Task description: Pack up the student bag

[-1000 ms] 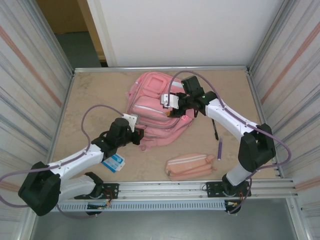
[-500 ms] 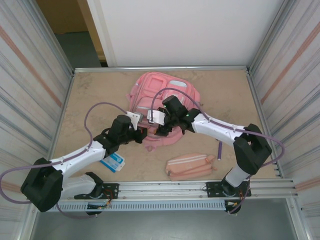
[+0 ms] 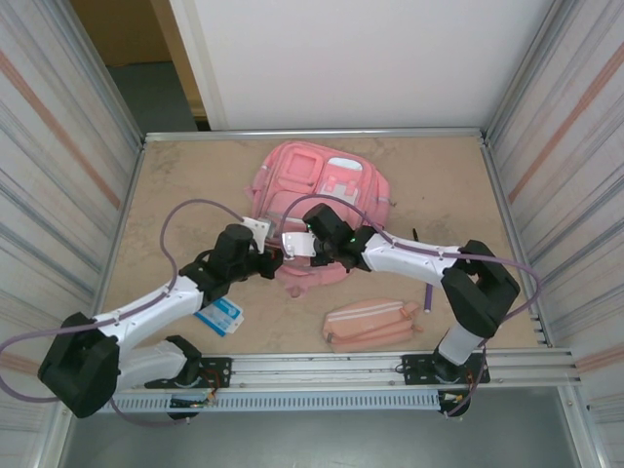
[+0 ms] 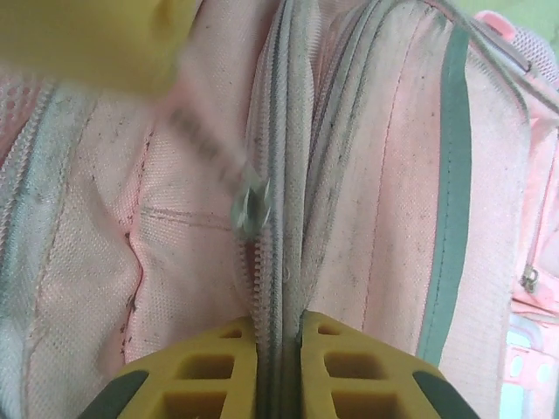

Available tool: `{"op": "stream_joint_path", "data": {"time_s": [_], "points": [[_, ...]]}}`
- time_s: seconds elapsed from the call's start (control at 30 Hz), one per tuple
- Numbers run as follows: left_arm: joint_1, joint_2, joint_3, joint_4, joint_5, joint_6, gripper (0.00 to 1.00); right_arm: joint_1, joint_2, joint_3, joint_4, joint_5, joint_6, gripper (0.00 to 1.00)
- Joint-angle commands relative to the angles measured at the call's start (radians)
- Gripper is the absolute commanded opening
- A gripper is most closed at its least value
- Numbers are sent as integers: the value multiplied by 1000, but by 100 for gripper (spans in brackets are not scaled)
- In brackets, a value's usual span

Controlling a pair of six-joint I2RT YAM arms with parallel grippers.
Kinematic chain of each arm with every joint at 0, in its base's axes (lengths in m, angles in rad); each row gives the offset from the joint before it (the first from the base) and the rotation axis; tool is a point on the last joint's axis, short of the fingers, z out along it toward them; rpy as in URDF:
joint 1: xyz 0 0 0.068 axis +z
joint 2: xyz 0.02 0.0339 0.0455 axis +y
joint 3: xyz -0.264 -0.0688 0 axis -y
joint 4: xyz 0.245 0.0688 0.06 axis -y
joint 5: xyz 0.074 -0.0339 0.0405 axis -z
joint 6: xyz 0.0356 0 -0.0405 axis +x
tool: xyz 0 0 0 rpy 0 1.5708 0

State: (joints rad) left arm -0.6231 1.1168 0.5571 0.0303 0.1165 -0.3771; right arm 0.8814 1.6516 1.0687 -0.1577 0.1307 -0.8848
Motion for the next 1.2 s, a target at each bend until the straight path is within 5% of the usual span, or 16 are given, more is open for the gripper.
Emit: {"op": "stream_joint_path", "data": {"time_s": [0.0, 0.27, 0.4, 0.43, 0.5, 0.63, 0.73, 0.87, 1.17], "points": [[70, -65, -16, 11, -112, 35, 0, -13, -72, -13, -32, -40, -78, 1], [278, 4, -53, 99, -61, 48, 0, -68, -198, -77, -34, -114, -82, 0], [353, 19, -52, 176, 177, 44, 0, -103, -241, -99, -29, -167, -62, 0], [346, 15, -54, 207, 249, 45, 2, -101, -243, -102, -27, -166, -62, 0], [298, 2, -38, 239, 361, 42, 40, -98, -251, -105, -29, -166, -57, 0], [111, -32, 37, 76, 370, 199, 55, -108, -273, -104, -36, -221, -57, 0], [27, -15, 58, 13, 318, 229, 56, -120, -315, -116, -14, -282, -44, 0], [25, 6, 80, -27, 313, 154, 57, -176, -359, -95, -49, -420, -9, 0], [28, -15, 125, -161, 224, 8, 60, -205, -371, -78, -94, -502, 23, 0]]}}
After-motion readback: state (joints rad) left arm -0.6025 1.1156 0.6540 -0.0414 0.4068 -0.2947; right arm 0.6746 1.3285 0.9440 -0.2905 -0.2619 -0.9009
